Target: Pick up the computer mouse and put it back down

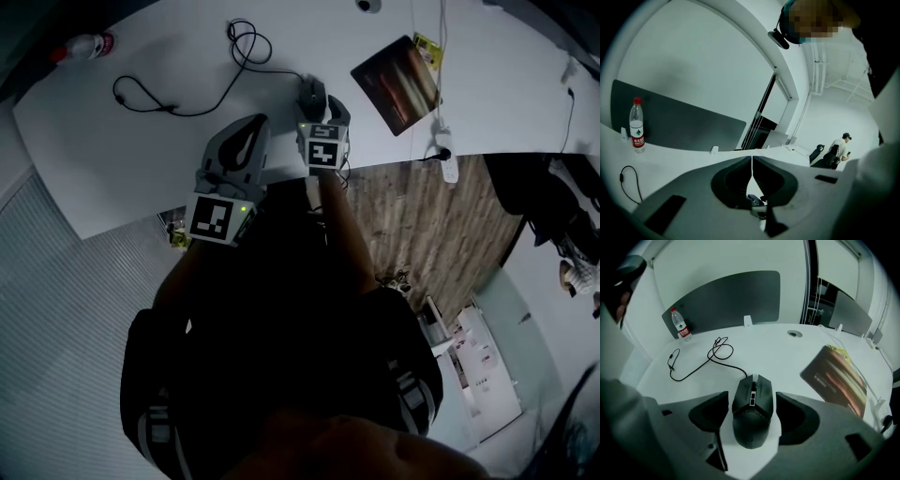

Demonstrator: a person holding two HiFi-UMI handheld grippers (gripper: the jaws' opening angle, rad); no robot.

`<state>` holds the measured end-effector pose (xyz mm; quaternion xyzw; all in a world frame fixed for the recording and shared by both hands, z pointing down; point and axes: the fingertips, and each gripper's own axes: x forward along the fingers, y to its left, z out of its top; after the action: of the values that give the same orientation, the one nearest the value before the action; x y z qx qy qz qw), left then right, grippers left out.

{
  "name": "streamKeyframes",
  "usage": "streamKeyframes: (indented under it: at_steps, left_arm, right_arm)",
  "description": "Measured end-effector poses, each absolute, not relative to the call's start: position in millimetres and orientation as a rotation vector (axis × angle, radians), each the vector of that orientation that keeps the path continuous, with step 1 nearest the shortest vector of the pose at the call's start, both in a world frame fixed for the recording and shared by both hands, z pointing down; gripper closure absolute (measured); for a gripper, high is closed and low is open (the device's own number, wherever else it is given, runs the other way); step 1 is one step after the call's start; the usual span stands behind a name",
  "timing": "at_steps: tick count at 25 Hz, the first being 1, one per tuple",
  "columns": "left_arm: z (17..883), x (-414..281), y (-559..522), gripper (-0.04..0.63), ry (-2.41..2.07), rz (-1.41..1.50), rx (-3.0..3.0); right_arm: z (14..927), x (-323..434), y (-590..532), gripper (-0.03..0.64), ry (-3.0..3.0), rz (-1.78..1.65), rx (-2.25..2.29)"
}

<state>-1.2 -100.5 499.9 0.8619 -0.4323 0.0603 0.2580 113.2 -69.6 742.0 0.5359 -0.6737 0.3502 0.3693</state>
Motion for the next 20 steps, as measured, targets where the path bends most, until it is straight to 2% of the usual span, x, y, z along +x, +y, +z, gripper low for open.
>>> streamKeyframes:
  at_steps: [20]
  left_arm:
    - [509,-5,-116,0.589,-1.248,0.175,2.299]
  right_arm:
    - [766,113,-74,0.327,-1.641,0.959,1.338]
